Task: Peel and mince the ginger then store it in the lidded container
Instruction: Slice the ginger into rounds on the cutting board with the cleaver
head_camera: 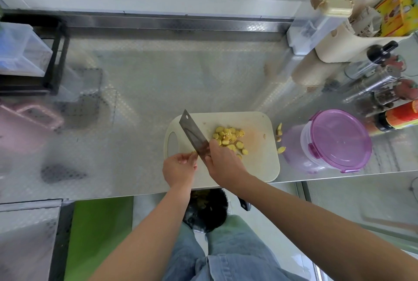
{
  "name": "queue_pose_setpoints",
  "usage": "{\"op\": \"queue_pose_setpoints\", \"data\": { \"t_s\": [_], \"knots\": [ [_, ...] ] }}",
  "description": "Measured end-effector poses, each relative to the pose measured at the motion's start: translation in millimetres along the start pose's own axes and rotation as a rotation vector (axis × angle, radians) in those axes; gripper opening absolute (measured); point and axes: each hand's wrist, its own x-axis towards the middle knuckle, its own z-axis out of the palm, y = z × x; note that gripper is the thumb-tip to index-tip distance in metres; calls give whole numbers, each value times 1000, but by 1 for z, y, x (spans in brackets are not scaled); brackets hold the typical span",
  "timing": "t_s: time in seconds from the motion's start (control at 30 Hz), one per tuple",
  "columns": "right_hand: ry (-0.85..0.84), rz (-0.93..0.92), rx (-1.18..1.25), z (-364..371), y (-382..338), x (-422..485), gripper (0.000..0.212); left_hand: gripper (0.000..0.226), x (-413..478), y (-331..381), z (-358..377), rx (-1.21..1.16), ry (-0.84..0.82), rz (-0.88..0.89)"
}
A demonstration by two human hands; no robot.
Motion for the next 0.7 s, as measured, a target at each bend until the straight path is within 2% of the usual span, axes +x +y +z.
{"op": "queue_pose_setpoints", "data": {
  "t_s": [0.5,0.7],
  "knots": [
    [5,7,-37,5,-4,6,15,13,6,0,3,61,8,16],
    [-4,3,-57,6,-4,5,14,20,7,0,4,71,4,24]
  ]
}}
